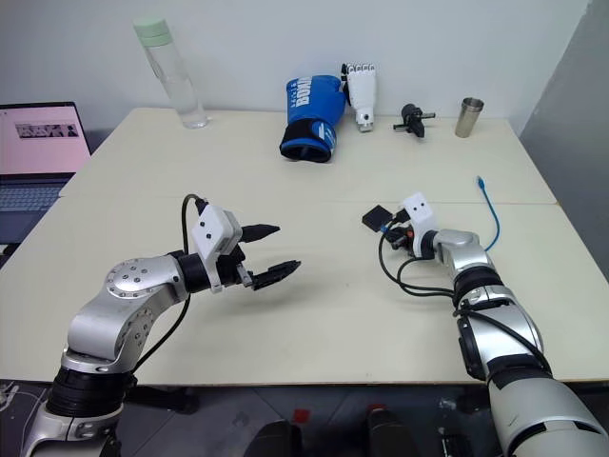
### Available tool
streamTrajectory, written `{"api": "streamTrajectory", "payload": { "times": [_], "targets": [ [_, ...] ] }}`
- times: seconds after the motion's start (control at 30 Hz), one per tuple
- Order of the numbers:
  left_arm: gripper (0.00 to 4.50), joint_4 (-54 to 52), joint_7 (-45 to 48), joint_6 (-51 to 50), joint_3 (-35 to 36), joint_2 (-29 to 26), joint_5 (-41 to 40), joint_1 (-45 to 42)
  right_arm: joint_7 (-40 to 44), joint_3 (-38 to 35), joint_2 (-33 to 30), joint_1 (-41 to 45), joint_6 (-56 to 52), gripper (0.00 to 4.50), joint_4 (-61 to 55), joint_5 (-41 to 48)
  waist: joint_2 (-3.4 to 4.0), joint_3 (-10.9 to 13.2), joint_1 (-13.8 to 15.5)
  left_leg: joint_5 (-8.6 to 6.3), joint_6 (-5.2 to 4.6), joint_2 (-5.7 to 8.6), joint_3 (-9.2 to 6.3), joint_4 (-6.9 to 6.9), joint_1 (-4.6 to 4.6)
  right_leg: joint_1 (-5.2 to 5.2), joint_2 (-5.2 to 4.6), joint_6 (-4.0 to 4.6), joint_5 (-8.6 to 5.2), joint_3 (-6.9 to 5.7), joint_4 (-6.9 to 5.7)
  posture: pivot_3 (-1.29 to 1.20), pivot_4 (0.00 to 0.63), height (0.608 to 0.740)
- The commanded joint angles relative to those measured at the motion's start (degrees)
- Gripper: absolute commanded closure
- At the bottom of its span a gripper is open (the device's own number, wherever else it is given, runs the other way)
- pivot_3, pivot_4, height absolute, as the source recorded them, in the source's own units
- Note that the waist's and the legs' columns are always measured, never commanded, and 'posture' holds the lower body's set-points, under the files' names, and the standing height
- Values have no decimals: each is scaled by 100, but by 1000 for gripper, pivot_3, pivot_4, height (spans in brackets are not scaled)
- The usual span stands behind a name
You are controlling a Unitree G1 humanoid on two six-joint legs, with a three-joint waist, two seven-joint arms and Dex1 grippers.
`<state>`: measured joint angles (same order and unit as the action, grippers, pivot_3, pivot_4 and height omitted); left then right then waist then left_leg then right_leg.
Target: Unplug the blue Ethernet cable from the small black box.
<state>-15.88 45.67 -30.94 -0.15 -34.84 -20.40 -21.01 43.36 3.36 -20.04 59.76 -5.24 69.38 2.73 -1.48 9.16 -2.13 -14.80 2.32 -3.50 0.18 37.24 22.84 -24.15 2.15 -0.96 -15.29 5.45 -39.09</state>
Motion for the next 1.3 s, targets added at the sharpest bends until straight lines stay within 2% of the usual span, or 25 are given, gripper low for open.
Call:
{"api": "streamTrajectory", "payload": {
  "times": [0.03, 0.2, 0.37, 0.47, 0.57, 0.77, 1.03, 1.23, 1.3],
  "targets": [
    [0, -290, -55, -34, 149, -13, -144, -39, 87, -152, -113, 156, 137, 4381, -308, 5, 0, 0, -2, 0, 0, 0, 0, 0, 0, 0, 0, 0, 0, 0, 0, 0, 150, 740],
    [0, -181, -111, -503, 764, -173, -616, -153, 605, 246, -613, -903, 446, 4381, -3398, -199, 10, 6, 19, 0, 0, 0, -5, -2, 5, -3, -2, -1, 0, -3, -1, 0, 150, 740],
    [0, -15, 154, -1197, 1245, -410, -1423, -420, 375, 672, -1049, -1709, 1660, 4381, -4807, -912, 8, 5, 22, 0, 0, 0, -11, -3, 2, 0, -1, -2, 0, -11, -2, 0, 150, 740],
    [0, 288, 386, -1519, 1365, -605, -1801, -866, -37, 959, -1093, -1955, 2606, 4381, -4910, -1433, 8, 5, 18, 0, 0, 1, -9, 0, 0, 1, -1, -2, -1, -12, -3, 0, 150, 740],
    [0, 582, 613, -1688, 1261, -731, -1967, -1169, -480, 1096, -997, -1893, 3063, 4381, -4721, -1774, 9, 6, 13, 0, 1, 2, -6, 3, 0, 1, 0, -2, -1, -8, -6, 0, 150, 740],
    [0, 1186, 1251, -1261, 575, -780, -1584, -1544, -1387, 1311, -622, -1432, 3791, 4381, -4523, -2424, 9, 6, -8, 2, 4, 0, -5, 3, -1, -2, 2, -1, 0, -8, -7, 0, 150, 740],
    [0, 1889, 1288, -520, 261, -344, -1144, -2119, -1445, 1524, -377, -1504, 4217, 4381, -4984, -2471, 9, 6, 33, 6, 10, 3, -4, 6, 3, -1, -2, 0, 0, -7, -3, 0, 150, 740],
    [0, 2169, 1598, -330, 146, -296, -1017, -2359, -1481, 1575, -311, -1548, 4197, 4381, -5049, -2496, 8, 5, 26, 2, 4, 3, -5, 9, 3, -1, -2, 0, 0, -7, -6, 0, 150, 740],
    [376, 2176, 1684, -341, 150, -284, -1035, -2365, -1478, 1570, -283, -1553, 4151, 4382, -5060, -2478, 8, 5, 25, 2, 4, 3, -5, 9, 3, -1, -2, 0, 0, -7, -7, 0, 150, 740]
  ]
}}
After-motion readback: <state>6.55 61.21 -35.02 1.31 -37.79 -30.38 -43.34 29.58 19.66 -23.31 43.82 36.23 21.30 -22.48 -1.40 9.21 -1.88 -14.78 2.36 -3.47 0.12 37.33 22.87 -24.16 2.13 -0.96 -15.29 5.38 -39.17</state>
